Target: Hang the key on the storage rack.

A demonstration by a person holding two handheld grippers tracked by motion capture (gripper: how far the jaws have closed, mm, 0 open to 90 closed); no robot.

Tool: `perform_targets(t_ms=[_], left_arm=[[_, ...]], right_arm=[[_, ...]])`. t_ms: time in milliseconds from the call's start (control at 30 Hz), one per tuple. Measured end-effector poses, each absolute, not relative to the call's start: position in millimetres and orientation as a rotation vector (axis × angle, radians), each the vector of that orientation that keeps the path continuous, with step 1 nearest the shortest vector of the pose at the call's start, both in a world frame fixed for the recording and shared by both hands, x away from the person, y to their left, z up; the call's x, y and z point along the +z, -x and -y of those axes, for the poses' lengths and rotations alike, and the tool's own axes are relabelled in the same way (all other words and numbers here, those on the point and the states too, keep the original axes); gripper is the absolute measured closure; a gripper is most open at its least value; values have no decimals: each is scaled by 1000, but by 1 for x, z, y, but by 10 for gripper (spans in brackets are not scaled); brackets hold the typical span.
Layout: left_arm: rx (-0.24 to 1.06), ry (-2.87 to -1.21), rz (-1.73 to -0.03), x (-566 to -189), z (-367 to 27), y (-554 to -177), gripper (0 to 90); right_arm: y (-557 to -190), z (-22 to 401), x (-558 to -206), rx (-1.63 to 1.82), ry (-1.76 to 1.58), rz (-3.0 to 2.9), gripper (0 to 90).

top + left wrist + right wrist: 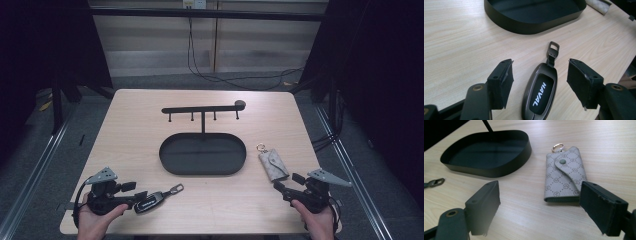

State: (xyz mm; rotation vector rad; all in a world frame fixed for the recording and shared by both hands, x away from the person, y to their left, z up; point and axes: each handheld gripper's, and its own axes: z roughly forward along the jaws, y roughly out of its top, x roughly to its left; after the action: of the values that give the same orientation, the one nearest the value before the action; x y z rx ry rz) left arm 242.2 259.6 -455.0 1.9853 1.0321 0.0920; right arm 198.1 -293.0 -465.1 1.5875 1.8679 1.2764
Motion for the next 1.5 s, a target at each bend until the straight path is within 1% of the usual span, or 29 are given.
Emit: perform_targets(t_ms=[100, 300, 400, 533, 633, 933, 1067, 1133, 1400, 1500], left_arm=[[96, -2000, -1031, -455, -257, -243, 392], [111, -2006, -993, -449, -254, -244, 381], [86, -2005, -986, -447, -253, -245, 393], [45, -2055, -957, -444, -247, -245, 400], [37, -2103, -941, -440, -241, -246, 432], [17, -2205, -859, -428, -221, -253, 435], [4, -2226, -851, -426, -214, -257, 414], [30, -2256, -858, -426, -210, -258, 399], [33, -2306, -850, -424, -204, -268, 404], [21, -2334, -845, -426, -201, -271, 442]], right_arm=[[-199, 292, -465, 1255, -1598, -1907, 158], [-197, 294, -463, 1249, -1624, -1924, 160], [-197, 294, -463, 1232, -1630, -1926, 160], [-197, 292, -463, 1211, -1617, -1945, 160], [-196, 292, -462, 1201, -1619, -1934, 160], [-196, 292, -463, 1206, -1606, -1948, 188], [-195, 292, -462, 1204, -1604, -1954, 187], [-195, 292, -462, 1213, -1601, -1956, 187], [-198, 291, -465, 1190, -1612, -1985, 187], [-198, 290, -465, 1183, -1612, -1993, 187]])
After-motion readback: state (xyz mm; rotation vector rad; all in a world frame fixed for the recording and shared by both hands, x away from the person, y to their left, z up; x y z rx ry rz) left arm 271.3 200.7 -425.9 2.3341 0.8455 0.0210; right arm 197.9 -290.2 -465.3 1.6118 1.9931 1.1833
